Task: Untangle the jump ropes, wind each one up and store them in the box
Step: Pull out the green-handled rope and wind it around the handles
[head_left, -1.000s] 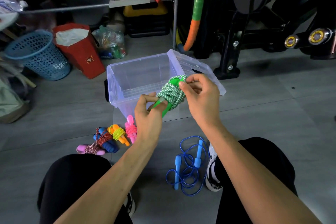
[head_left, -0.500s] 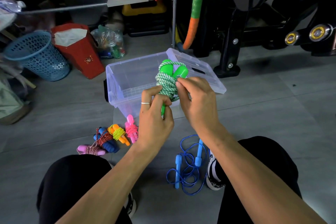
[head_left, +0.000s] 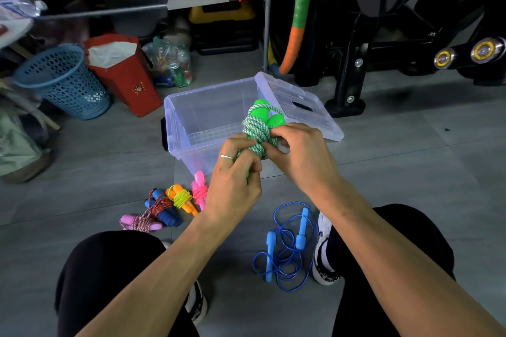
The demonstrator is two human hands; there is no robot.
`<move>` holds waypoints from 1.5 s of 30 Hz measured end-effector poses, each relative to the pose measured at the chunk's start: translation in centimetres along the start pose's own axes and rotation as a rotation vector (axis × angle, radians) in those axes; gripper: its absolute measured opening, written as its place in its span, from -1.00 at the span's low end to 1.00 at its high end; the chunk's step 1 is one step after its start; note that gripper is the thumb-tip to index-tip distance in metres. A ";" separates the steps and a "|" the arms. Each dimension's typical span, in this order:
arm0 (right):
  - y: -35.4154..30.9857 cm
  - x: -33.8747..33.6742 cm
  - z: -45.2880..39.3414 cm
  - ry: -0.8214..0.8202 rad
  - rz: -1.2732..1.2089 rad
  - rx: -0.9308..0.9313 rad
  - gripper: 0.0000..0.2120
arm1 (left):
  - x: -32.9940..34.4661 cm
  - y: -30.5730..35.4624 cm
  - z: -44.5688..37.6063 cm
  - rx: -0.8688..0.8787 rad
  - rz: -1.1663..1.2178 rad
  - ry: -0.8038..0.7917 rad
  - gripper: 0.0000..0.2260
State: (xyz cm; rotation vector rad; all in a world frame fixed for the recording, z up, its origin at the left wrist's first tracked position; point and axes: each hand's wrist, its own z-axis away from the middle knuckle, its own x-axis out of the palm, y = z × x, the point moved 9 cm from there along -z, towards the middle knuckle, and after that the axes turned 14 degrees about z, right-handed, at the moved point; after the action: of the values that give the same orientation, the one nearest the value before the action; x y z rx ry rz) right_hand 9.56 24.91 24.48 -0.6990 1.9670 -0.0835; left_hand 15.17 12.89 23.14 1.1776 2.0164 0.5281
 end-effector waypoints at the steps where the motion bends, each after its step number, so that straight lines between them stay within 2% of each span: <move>1: 0.0 -0.1 0.0 0.003 0.004 0.008 -0.90 | 0.0 0.0 0.0 -0.005 0.012 0.005 -0.80; 8: -0.6 -1.5 0.2 0.140 0.093 0.050 -0.91 | 0.0 -0.1 -0.1 -0.090 0.094 0.027 -0.79; 13: -0.5 -1.8 0.1 0.153 0.077 0.124 -0.63 | 0.0 -0.7 -0.5 -0.231 0.262 0.036 -0.67; 16: -0.7 -2.2 0.0 0.172 0.067 0.097 -0.73 | -0.5 -1.2 -1.4 -0.350 0.375 0.069 -0.67; 19: -1.6 -1.9 0.0 0.159 0.071 0.019 -0.75 | -1.2 -1.3 -3.2 -0.289 0.196 0.019 -0.70; 22: -1.9 -1.3 0.1 0.124 0.080 -0.028 -0.75 | -0.9 -2.5 -4.2 -0.290 0.011 -0.155 -0.69; 24: -2.2 -0.8 0.3 0.096 0.096 -0.054 -0.76 | -0.4 -3.3 -4.5 -0.298 -0.039 -0.255 -0.67; 26: -2.4 -0.3 0.4 0.062 0.092 -0.055 -0.75 | -0.2 -3.1 -4.6 -0.227 -0.079 -0.300 -0.69; 30: -1.8 1.0 0.0 -0.073 0.021 -0.016 -0.78 | 0.1 -1.5 -4.1 -0.015 -0.277 -0.299 -0.75; 34: -0.7 1.3 -0.2 -0.184 -0.106 0.084 -0.84 | 0.6 -0.9 -3.5 0.086 -0.284 -0.296 -0.77; 39: -0.7 1.5 0.1 -0.239 -0.064 0.057 -0.86 | 1.0 -0.4 -2.8 0.115 -0.278 -0.235 -0.83; 45: -0.4 2.3 0.4 -0.356 -0.058 0.072 -0.87 | 2.0 -1.3 -2.6 0.143 -0.332 -0.256 -0.94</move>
State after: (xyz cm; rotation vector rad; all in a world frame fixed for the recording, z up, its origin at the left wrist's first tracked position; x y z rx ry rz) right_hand 9.28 23.46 22.59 -0.6737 1.5965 -0.0601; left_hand 11.86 14.04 23.20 0.9111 1.9933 0.0652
